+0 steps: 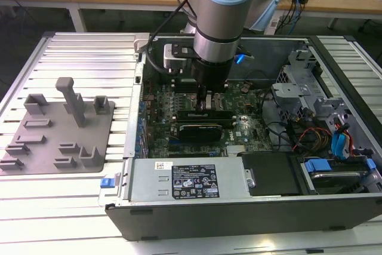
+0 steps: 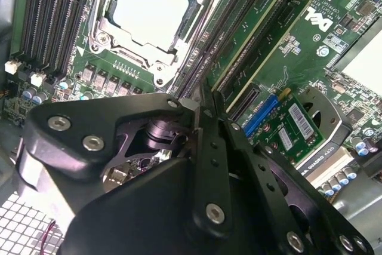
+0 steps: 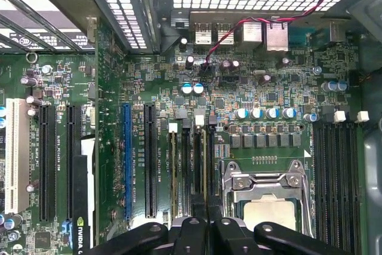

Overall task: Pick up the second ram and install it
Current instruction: 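Insert the second ram into the second slot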

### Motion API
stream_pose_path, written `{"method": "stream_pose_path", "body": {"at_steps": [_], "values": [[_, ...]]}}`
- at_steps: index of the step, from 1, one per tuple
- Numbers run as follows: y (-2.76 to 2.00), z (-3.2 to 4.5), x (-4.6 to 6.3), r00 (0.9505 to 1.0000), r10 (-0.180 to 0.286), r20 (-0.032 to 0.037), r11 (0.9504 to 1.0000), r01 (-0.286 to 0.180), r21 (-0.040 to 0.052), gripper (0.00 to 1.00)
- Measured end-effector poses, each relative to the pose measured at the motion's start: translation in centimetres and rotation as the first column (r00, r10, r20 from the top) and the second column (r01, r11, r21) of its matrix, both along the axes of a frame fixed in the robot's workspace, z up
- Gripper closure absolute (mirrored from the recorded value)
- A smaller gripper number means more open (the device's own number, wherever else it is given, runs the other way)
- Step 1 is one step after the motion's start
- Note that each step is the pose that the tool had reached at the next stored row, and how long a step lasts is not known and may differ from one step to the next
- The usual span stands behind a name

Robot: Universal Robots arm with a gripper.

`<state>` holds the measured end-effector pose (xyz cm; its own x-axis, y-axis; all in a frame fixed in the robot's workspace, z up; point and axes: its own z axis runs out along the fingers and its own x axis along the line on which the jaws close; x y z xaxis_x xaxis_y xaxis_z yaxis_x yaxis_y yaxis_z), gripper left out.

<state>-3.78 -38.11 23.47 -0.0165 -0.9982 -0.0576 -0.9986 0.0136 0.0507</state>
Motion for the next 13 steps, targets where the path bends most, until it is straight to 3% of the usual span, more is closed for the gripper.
{"method": "stream_pose_path", "body": {"at_steps": [13], "values": [[0.0,0.0,0.0,0.9999,0.012,-0.0001,0.9999,-0.012,0.0004,0.91]]}}
